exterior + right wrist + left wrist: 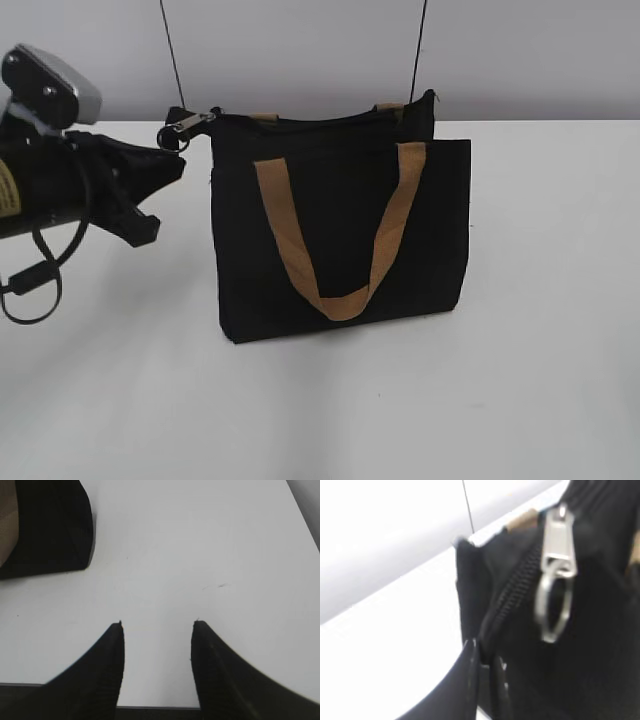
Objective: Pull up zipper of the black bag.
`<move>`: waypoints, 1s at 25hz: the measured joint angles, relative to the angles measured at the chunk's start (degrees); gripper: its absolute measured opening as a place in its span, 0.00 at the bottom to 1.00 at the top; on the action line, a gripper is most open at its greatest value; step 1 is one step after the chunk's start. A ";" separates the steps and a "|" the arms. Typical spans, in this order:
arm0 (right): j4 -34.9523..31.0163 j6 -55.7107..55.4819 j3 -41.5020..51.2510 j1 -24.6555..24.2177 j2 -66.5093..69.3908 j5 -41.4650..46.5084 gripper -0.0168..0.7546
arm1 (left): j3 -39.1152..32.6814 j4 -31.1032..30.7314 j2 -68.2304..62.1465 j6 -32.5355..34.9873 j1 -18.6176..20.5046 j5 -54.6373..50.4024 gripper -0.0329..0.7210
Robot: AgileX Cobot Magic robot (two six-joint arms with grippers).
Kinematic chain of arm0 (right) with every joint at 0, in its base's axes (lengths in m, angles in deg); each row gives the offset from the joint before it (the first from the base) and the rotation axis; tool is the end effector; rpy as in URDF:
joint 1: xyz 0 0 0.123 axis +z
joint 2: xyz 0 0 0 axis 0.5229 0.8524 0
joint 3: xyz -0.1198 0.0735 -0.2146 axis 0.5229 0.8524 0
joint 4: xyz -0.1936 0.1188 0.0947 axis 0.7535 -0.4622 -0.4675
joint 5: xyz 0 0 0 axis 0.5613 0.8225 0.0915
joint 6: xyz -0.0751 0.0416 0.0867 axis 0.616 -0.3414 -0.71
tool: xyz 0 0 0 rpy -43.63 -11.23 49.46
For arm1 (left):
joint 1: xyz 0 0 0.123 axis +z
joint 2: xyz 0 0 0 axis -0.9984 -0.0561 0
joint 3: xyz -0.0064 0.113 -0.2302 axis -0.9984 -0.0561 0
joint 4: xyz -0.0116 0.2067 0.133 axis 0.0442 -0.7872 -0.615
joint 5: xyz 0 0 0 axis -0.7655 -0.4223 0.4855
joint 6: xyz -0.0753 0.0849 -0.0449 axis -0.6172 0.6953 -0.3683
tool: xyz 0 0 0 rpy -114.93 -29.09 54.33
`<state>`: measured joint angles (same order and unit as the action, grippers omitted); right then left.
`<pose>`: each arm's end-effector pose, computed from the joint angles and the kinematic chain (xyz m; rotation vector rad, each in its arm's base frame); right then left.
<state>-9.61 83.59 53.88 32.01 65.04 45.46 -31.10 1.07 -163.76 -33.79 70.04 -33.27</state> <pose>0.0446 0.0074 0.2525 -0.0526 2.0877 0.0593 0.2898 -0.1326 0.1506 0.9004 1.7221 -0.2682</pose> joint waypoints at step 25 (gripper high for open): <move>-27.69 34.80 -0.90 4.34 26.77 -15.59 0.47 | -0.27 -0.03 16.15 -5.16 -2.41 1.56 0.06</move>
<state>-37.29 118.39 52.98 36.35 91.82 29.87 -31.37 1.04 -147.61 -38.95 67.63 -31.71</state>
